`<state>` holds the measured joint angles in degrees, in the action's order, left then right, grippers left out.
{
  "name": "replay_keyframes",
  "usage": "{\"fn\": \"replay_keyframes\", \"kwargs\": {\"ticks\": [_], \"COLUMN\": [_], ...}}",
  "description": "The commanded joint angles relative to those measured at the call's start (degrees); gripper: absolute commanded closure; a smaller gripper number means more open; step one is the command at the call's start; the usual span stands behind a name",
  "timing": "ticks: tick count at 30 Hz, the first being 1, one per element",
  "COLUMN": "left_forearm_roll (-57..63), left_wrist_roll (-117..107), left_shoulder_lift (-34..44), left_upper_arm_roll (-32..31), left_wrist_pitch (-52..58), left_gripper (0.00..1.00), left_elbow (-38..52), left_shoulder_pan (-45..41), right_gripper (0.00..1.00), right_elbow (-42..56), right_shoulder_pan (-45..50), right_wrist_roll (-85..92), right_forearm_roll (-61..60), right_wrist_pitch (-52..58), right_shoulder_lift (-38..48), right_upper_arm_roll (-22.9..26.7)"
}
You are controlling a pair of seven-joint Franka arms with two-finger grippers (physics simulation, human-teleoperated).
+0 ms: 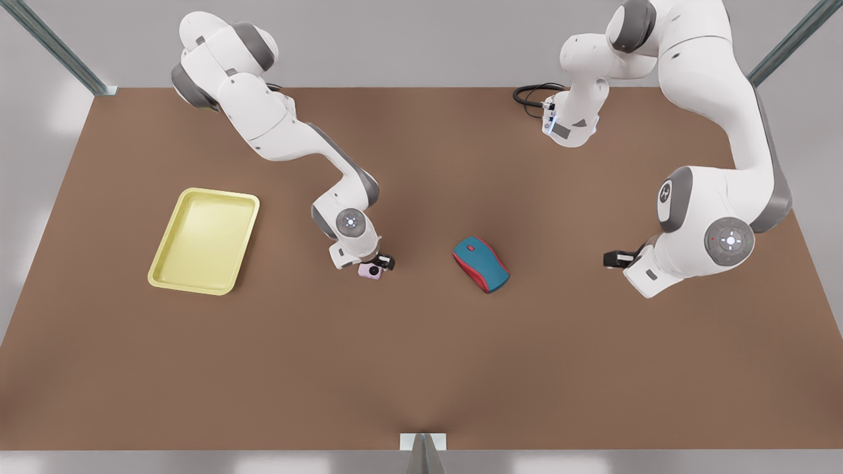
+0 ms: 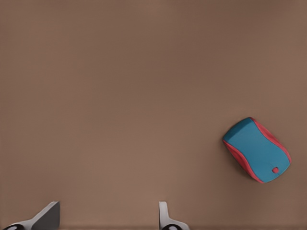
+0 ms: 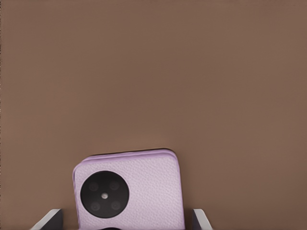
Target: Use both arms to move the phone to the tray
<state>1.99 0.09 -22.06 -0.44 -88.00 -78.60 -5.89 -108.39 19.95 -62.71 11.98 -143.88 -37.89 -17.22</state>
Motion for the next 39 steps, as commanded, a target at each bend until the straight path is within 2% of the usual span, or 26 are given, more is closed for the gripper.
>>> {"fn": "replay_keyframes", "kwargs": {"ticks": [1, 5, 7, 9, 12, 23, 30, 32, 37, 38, 39], "left_forearm_roll": [0.04, 0.04, 0.04, 0.04, 0.04, -0.05, -0.05, -0.05, -0.14, -0.14, -0.14], "left_wrist_roll": [0.52, 0.52, 0.52, 0.52, 0.52, 0.52, 0.52, 0.52, 0.52, 0.52, 0.52], "left_shoulder_lift": [0.0, -0.26, -0.26, -0.26, -0.26, -0.61, -0.35, -0.35, -0.52, -0.52, -0.52], "left_upper_arm_roll": [0.0, 0.0, 0.0, 0.0, 0.0, 0.09, 0.09, 0.09, 0.09, 0.09, 0.09], "left_wrist_pitch": [0.02, -0.07, -0.07, -0.07, -0.07, -0.77, -0.6, -0.69, -0.77, -0.77, -0.77], "left_gripper": [0.0, 0.0, 0.0, 0.0, 0.0, 0.0, 0.0, 0.0, 0.0, 0.0, 0.0], "left_elbow": [0.03, 0.03, 0.03, 0.03, 0.03, 0.12, 0.12, 0.12, 0.12, 0.12, 0.12], "left_shoulder_pan": [0.0, 0.0, 0.0, 0.0, 0.0, 0.0, -0.09, 0.0, 0.0, 0.0, 0.0], "right_gripper": [0.01, 0.07, 0.07, 0.16, 0.21, 0.24, 0.24, 0.24, 0.24, 0.24, 0.24], "right_elbow": [0.02, 0.02, 0.11, 0.02, 0.02, 0.11, -1.21, -4.02, -11.4, -13.86, -15.18], "right_shoulder_pan": [0.0, 0.0, 0.0, 0.0, 0.0, -0.35, -5.62, -6.32, -12.03, -13.35, -13.79], "right_wrist_roll": [2.24, 2.24, 2.06, 2.06, 2.06, 3.03, 15.42, 25.78, 42.4, 51.25, 54.87], "right_forearm_roll": [-0.03, -0.03, -0.03, -0.03, -0.03, -0.03, -1.17, -6.18, -6.53, -11.7, -11.98], "right_wrist_pitch": [-0.79, -0.79, -0.79, -0.79, -0.79, 0.53, 11.08, 11.34, 12.05, 12.05, 12.57], "right_shoulder_lift": [-0.34, -0.34, -0.34, -0.34, -0.43, 3.0, 10.03, 12.58, 18.9, 20.66, 22.07], "right_upper_arm_roll": [-0.01, -0.01, -0.01, -0.01, -0.01, -0.01, 0.34, 3.77, 10.18, 12.64, 14.67]}}
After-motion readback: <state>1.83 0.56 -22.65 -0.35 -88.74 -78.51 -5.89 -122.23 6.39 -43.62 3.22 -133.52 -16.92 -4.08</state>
